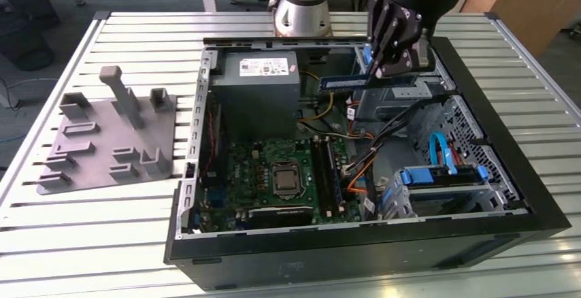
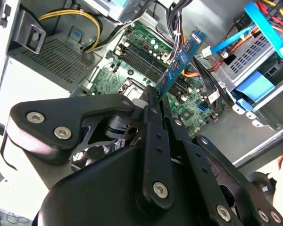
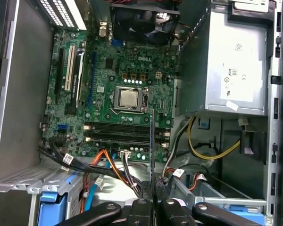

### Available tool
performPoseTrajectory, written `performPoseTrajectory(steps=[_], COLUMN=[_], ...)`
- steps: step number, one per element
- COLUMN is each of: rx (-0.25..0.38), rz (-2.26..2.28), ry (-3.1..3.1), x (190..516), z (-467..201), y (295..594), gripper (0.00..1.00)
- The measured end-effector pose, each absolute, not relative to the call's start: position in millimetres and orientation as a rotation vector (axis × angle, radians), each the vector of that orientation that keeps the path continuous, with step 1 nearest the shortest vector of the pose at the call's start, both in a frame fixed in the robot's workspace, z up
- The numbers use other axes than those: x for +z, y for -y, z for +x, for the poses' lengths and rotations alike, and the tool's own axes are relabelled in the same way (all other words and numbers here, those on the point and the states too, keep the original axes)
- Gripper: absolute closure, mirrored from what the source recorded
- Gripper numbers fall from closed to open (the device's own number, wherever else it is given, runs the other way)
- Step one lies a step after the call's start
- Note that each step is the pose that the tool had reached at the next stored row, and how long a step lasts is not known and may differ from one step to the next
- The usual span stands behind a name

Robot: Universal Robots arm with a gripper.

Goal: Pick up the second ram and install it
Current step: 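Pick up the second ram and move it above second insertion slot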

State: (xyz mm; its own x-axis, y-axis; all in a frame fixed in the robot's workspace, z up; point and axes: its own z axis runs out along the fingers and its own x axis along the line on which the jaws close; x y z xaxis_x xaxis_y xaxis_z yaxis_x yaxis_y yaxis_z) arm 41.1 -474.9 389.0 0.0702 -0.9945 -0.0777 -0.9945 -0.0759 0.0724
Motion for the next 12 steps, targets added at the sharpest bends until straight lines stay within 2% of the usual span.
performPoseTrajectory(steps=[12], rx=[-0.167], rz=[2.298], ry=[2.135], x=[367.1], z=[37.7], y=[476.3], gripper=[0.86])
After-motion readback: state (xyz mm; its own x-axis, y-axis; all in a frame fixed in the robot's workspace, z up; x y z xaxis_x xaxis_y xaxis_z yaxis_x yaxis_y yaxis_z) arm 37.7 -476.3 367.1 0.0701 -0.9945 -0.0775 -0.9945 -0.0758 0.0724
